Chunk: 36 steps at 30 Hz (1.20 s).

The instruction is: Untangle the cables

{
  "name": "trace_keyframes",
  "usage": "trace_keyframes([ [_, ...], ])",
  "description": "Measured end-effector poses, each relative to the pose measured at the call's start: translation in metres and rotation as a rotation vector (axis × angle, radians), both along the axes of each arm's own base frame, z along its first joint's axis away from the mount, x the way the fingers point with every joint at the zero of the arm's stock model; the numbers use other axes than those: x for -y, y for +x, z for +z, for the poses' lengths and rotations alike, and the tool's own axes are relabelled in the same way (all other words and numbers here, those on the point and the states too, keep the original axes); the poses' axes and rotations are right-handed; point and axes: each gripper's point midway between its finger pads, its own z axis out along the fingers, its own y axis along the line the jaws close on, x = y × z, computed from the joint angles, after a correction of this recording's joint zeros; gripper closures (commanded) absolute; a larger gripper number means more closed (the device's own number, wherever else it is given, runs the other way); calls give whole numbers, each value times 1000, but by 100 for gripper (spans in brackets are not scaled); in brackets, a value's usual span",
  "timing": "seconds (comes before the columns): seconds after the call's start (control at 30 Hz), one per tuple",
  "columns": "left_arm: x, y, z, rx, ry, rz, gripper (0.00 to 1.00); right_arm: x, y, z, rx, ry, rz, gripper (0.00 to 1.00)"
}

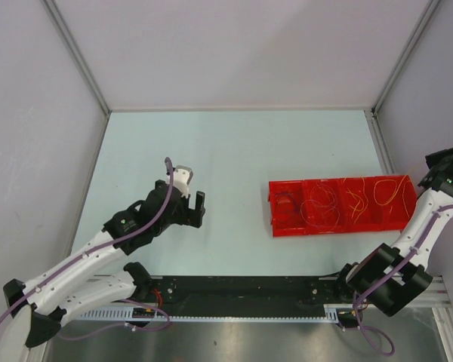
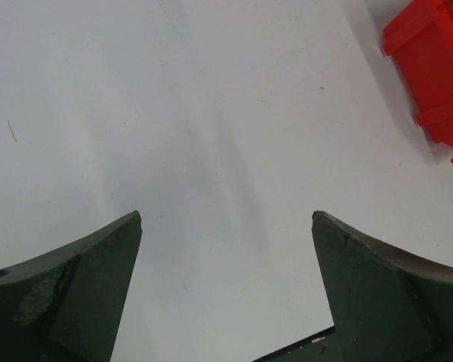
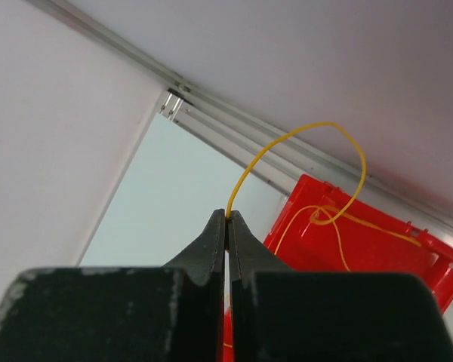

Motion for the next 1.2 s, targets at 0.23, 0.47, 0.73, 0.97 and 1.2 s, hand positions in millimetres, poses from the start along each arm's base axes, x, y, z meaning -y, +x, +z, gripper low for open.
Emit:
trace_keyframes([
  [0.23,2,0,-2,-6,7,-5,0,25,-11,13,15,-87,-38,100],
  [0.47,4,-1,-6,-16,18,-13,0,33,-12,21,34,-124,-37,100],
  [0.73,5,-2,-6,-15,18,-18,0,20,0,12,-21,-174,1,100],
  [0.97,6,-3,-5,-15,18,-26,0,0,20,-23,-102,-189,61,100],
  [1.2,7,-4,-5,-13,20,-30,0,-14,27,-50,-169,-189,100,100],
])
